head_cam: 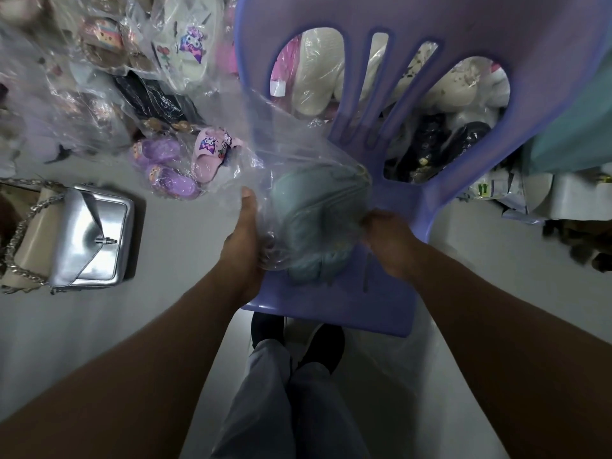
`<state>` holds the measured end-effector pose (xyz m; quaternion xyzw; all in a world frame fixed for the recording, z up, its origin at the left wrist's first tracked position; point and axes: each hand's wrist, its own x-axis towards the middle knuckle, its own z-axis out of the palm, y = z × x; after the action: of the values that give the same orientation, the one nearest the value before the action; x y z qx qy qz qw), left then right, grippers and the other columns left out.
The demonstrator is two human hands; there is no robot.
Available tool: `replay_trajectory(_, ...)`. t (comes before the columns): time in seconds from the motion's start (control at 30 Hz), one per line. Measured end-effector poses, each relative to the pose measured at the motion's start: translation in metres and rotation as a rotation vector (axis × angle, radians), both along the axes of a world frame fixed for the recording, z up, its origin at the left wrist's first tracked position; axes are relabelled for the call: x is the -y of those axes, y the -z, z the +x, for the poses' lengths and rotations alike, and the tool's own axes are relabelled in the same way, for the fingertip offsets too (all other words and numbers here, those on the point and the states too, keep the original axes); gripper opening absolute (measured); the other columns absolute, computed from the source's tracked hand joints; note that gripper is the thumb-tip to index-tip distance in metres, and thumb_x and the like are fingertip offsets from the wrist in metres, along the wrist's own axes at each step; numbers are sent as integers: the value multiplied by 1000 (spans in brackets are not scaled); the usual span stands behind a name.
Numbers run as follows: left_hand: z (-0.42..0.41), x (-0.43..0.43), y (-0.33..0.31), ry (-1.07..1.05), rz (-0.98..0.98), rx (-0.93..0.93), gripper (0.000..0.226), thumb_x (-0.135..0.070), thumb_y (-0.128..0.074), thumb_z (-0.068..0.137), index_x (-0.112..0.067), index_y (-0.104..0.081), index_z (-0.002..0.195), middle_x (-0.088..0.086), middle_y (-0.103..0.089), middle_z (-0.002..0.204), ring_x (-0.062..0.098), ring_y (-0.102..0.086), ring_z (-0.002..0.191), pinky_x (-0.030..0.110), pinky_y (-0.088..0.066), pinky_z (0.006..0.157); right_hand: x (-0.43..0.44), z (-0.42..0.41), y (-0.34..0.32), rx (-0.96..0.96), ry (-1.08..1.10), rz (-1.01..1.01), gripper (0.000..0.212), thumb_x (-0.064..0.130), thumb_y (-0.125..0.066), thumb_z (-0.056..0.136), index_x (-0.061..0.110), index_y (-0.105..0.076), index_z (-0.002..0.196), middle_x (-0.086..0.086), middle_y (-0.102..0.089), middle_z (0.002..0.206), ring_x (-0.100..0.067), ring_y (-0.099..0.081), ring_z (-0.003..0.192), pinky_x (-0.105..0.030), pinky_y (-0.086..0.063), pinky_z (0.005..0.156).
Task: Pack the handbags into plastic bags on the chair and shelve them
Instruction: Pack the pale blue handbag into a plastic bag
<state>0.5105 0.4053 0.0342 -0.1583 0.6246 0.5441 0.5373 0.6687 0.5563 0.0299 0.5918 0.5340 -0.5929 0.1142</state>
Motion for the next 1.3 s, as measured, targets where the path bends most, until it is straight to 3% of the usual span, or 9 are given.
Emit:
replay_trajectory(0.1, 9, -1, -12, 35, -89, -61, 76, -72, -73, 70, -15, -70, 120, 14, -74, 112, 33, -72, 101, 51, -57, 90, 3, 8, 12, -16, 37, -36, 33, -5, -48, 98, -16, -48, 129, -37, -55, 127, -51, -52, 122, -32, -45, 81)
replay_trajectory(0.27, 18, -2, -23, 113, -123, -193, 36, -38, -62, 97, -5, -69, 109, 20, -73, 102, 35, -73, 94, 53, -60, 84, 7, 15, 4, 12, -98, 376, 23, 0, -57, 92, -1, -62, 115, -8, -58, 98, -19, -54, 85, -29, -44, 77)
replay_trajectory(0.47, 12, 1, -10, 57, -95, -98, 30, -29, -63, 88, -7, -69, 108, 17, -72, 106, 33, -69, 102, 57, -51, 99, -2, 10, -3, -176, 442, -287, 49, 50, -35, 100, 16, -60, 127, -4, -65, 116, -23, -60, 98, -37, -46, 83)
replay_trajectory(0.57, 16, 2, -8, 45, -144, -115, 16, -6, -54, 92, -5, -69, 95, 16, -70, 93, 32, -68, 90, 54, -55, 90, -10, 9, -4, -146, 336, -265, 55, 70, -41, 94, 28, -61, 123, 2, -65, 110, -23, -61, 100, -36, -47, 83)
replay_trajectory(0.67, 18, 4, -7, 37, -86, -115, 27, 4, -52, 88, 1, -67, 109, 25, -69, 98, 41, -68, 93, 50, -58, 77, -11, 6, 0, 33, -118, 29, 25, 36, -43, 108, 19, -61, 103, -9, -61, 89, -23, -57, 80, -38, -45, 81)
replay_trajectory(0.8, 15, -2, -7, 42, -70, -81, 34, 6, -51, 81, -6, -63, 110, 23, -67, 99, 41, -67, 91, 49, -55, 74, -14, 8, 4, -100, 50, 232, 19, 16, -47, 103, 15, -65, 97, 2, -63, 84, -10, -58, 72, -29, -49, 73)
replay_trajectory(0.9, 18, -6, -15, -10, -110, -69, 19, -1, -47, 82, -7, -64, 85, 16, -62, 81, 32, -62, 76, 39, -52, 67, -18, -7, -9, -415, 478, -92, 25, 24, -47, 105, 20, -66, 91, 8, -68, 65, -6, -64, 56, -19, -50, 52)
replay_trajectory(1.1, 22, -4, -14, 129, 82, -111, 82, -84, -56, 74, -23, -64, 130, 7, -70, 125, 27, -66, 117, 52, -48, 103, 6, 4, 10, -180, 113, -16, 14, 26, -40, 107, 24, -53, 108, 15, -50, 91, 2, -46, 78, -17, -41, 68)
replay_trajectory(1.3, 27, 2, -19, 411, 52, -444, 51, -55, -67, 75, -23, -62, 114, -14, -72, 95, -3, -69, 84, 7, -51, 68, -7, 6, 6, -155, 44, -98, 28, 4, -40, 102, 24, -51, 119, -6, -57, 89, -28, -56, 79, -42, -51, 71)
